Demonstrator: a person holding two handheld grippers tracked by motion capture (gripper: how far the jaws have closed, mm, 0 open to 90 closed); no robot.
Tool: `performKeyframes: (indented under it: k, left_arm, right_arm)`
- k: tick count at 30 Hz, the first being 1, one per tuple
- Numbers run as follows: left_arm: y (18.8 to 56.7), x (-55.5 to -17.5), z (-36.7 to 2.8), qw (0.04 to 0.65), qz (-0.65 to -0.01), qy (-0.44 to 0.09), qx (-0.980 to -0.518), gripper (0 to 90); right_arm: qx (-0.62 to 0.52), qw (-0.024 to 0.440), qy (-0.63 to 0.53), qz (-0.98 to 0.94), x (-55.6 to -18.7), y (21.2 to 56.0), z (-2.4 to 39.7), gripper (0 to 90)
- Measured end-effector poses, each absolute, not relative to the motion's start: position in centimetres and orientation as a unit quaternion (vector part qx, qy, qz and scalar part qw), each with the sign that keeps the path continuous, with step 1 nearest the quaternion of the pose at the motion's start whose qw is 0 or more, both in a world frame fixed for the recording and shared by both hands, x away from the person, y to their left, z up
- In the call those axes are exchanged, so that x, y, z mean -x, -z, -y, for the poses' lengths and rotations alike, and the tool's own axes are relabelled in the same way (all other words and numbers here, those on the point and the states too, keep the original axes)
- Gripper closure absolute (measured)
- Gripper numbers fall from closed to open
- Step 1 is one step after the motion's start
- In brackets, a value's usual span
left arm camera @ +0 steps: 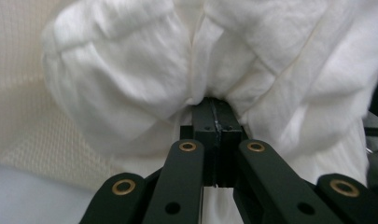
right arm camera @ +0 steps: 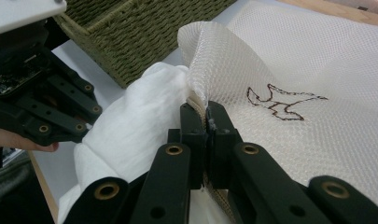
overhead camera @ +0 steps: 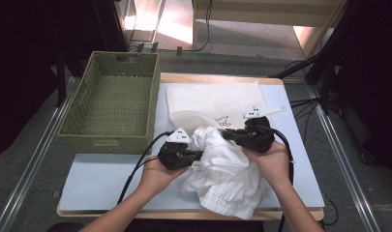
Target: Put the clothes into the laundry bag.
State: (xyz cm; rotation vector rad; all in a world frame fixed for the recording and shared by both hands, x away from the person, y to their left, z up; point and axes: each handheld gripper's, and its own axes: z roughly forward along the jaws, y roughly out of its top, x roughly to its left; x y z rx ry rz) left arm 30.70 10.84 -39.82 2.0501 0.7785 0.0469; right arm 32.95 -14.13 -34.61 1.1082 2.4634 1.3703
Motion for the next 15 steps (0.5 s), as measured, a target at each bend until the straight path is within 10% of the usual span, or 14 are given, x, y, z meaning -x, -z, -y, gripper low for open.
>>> performKeyframes:
  k: [15]
  left_arm:
    - [39.9, -32.1, -6.0, 0.445, -0.285, -0.045, -0.848, 90.0]
  right_arm:
    - [-0.367, 0.057, -0.451, -0.811, -32.7, 34.3, 14.1, 88.8]
